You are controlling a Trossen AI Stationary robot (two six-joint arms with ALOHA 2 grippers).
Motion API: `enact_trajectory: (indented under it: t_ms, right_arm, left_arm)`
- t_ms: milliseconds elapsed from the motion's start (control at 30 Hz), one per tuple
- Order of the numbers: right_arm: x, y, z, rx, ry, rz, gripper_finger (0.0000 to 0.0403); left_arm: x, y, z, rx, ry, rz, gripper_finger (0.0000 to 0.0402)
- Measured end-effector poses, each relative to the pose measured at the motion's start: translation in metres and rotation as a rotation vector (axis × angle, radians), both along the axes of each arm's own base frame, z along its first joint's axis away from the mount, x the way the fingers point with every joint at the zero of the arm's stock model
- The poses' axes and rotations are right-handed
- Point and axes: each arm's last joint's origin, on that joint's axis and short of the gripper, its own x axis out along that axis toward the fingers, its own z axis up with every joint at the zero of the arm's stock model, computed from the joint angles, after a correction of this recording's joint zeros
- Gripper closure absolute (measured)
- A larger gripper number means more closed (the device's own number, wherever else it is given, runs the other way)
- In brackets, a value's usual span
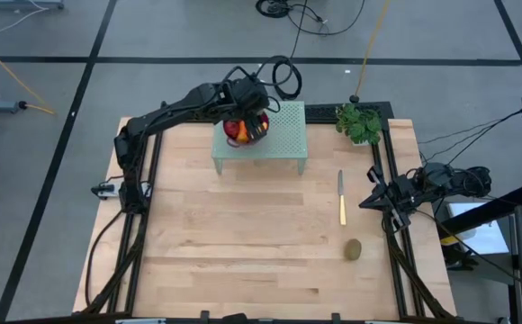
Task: Pick & Place Fruit
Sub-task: Put the top kiwi into the violet strainer bowl on the shelf
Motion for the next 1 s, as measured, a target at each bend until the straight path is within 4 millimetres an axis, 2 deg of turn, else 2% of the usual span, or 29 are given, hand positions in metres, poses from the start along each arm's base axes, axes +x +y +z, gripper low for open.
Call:
enact_trajectory:
  t_ms: [233, 467, 667, 900, 1000]
  right_arm:
    - [0.0, 0.0, 0.0, 0.0, 0.0, 0.0, 0.0403]
    - [-0.0001, 0.0, 0.0002, 0.0, -0.001, 0.0, 0.0403]
    - [-0.0001, 0.0, 0.0002, 0.0, -0.001, 0.0, 0.0403]
    - [-0.0001, 0.0, 0.0003, 0.0, -0.002, 0.0, 0.0403]
    - [-0.0001, 0.0, 0.0003, 0.0, -0.002, 0.0, 0.0403]
  left_arm:
    - [-0.0016, -0.0003, -0.0013, -0.007, 0.021, -0.002, 0.019]
    - [-0.0021, -0.0006, -0.0017, -0.01, 0.027, -0.002, 0.0201]
    - [-0.0038, 0.0006, -0.0026, -0.013, 0.046, -0.004, 0.0184]
    - [-0.0054, 0.0042, -0.0026, -0.018, 0.043, 0.003, 0.02]
    - [-0.0051, 0.0037, -0.0027, -0.019, 0.042, 0.002, 0.0185]
